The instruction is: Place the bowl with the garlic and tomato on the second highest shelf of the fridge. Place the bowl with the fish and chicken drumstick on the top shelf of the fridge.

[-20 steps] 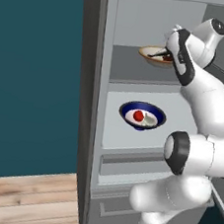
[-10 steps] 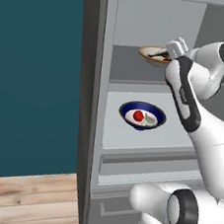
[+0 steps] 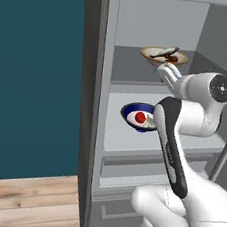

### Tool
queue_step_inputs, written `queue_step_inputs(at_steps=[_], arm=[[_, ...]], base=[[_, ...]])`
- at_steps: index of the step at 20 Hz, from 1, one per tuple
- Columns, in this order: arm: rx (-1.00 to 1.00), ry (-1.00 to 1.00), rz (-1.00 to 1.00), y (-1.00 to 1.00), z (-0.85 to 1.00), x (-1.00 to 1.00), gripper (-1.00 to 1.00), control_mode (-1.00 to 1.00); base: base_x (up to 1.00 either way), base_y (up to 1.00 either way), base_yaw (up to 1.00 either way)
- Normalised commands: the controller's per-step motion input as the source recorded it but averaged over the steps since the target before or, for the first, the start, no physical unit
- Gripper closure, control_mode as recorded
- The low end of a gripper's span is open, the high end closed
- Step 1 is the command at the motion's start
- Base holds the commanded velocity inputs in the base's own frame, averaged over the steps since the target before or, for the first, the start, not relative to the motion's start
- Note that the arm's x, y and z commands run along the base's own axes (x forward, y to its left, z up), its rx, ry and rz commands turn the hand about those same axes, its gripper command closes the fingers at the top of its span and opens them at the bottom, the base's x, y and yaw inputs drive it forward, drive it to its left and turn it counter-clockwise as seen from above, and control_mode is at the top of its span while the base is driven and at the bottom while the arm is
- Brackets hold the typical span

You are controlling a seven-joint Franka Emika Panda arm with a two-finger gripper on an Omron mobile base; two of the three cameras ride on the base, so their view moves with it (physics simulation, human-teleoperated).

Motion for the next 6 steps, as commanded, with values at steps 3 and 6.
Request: queue_step_inputs(at_steps=[3, 6], arm=[[-0.15, 0.00, 0.00, 0.00, -0.06, -1.00, -1.00, -1.00], [-0.11, 0.00, 0.00, -0.12, -0.03, -1.00, -1.00, -1.00]], base=[[0.00, 0.00, 0.00], [0.00, 0.00, 0.00]])
